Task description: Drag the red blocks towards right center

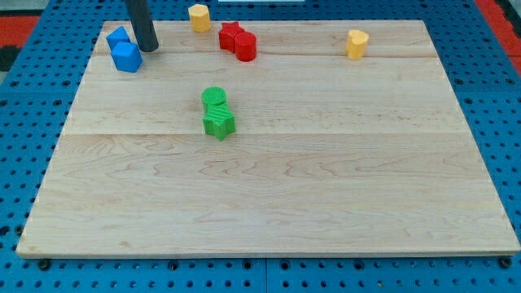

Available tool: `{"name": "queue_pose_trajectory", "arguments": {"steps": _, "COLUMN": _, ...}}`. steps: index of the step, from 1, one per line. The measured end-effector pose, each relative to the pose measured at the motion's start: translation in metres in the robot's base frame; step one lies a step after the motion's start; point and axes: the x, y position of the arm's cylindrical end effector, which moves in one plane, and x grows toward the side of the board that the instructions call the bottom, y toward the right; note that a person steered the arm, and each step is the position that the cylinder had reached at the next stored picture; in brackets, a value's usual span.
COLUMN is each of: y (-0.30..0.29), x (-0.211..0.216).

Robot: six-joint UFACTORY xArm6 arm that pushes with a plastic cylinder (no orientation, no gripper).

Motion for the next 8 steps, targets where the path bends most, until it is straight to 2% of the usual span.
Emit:
{"name": "queue_pose_trajectory", "arguments": {"steps": 2, "y": 0.036, "x": 0.0}}
{"name": "queue_pose_trajectory", "arguments": {"steps": 5, "y": 0.169, "x": 0.004}}
{"name": "queue_pose_trajectory", "arguments": {"steps": 8, "y": 0.183, "x": 0.003}}
